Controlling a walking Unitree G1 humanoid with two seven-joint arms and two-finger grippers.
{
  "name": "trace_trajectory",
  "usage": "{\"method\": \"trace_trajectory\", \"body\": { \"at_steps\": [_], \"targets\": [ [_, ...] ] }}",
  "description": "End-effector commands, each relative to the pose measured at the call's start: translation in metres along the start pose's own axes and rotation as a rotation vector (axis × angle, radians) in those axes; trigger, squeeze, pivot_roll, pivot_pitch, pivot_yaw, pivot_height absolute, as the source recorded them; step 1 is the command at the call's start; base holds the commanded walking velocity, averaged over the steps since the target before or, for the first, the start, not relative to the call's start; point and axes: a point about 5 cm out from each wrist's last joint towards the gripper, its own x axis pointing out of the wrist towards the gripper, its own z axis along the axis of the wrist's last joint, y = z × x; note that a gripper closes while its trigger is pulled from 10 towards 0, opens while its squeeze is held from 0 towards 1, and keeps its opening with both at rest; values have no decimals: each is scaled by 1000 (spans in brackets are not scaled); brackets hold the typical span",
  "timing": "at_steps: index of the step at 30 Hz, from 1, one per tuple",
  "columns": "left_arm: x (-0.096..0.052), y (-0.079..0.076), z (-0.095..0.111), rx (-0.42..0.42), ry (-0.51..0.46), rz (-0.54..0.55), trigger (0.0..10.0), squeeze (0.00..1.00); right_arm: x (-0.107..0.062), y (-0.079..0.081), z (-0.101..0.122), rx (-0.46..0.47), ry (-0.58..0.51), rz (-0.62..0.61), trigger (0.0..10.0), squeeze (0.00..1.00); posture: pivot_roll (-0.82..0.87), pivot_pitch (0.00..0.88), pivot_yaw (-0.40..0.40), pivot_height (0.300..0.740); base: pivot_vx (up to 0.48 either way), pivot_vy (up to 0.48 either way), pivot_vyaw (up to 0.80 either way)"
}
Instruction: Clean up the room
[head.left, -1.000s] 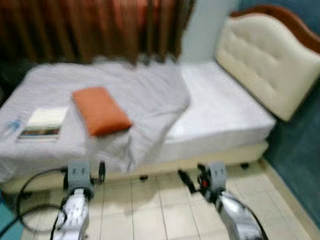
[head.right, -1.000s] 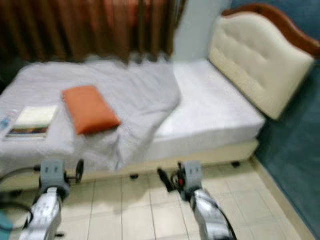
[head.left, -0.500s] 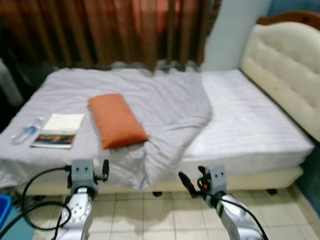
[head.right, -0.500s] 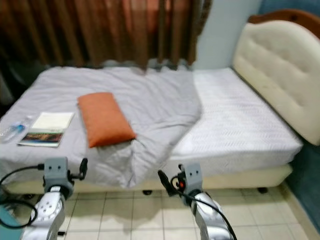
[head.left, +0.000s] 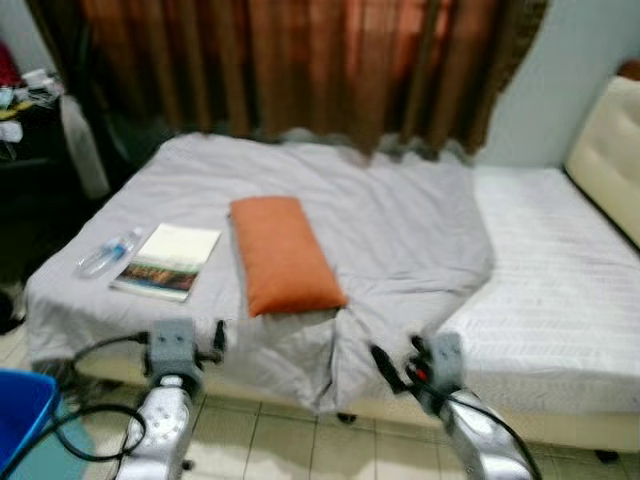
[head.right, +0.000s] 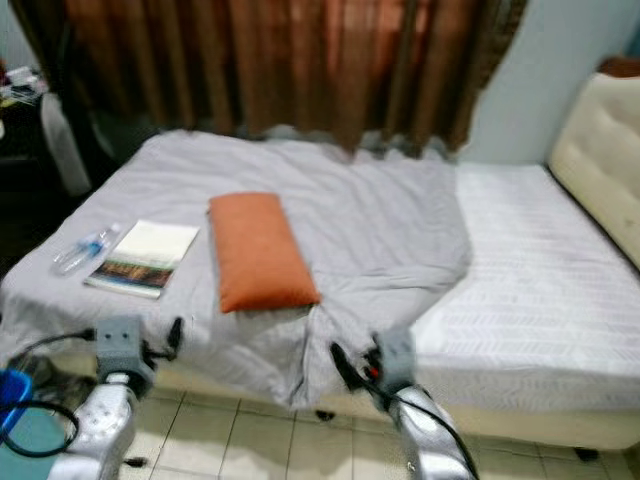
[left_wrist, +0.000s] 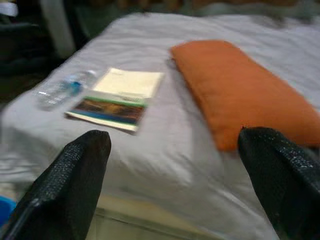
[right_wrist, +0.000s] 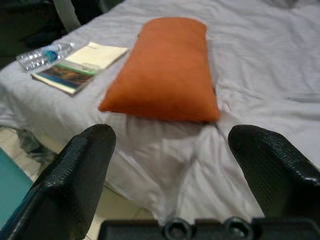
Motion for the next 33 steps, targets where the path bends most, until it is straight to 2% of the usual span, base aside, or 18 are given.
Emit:
{"method": "trace_trajectory", "body": {
  "at_steps": [1, 10, 14, 17, 33],
  "targets": [
    [1, -7, 5, 6, -26, -45, 10000, 0, -5, -12, -1, -16, 2, -56, 10000, 0, 45, 0, -10, 740, 454, 0, 0],
    [6, -10, 12, 29, -54, -91, 10000, 0, -3, -14, 4, -2, -27, -82, 10000, 0, 44, 0, -9, 740, 458, 0, 0],
    [8, -11, 15, 32, -60, -107, 10000, 0, -2, -14, 4, 1, -23, -93, 10000, 0, 39, 0, -6, 740, 463, 0, -650],
    [8, -11, 14, 21, -54, -105, 10000, 0, -1, -12, 6, -26, -38, -87, 10000, 0, 38, 0, -5, 740, 465, 0, -342],
    [2, -11, 9, -7, -44, -76, 10000, 0, 1, -5, 4, 2, -19, -43, 10000, 0, 50, 0, -13, 740, 465, 0, 0]
  ]
}}
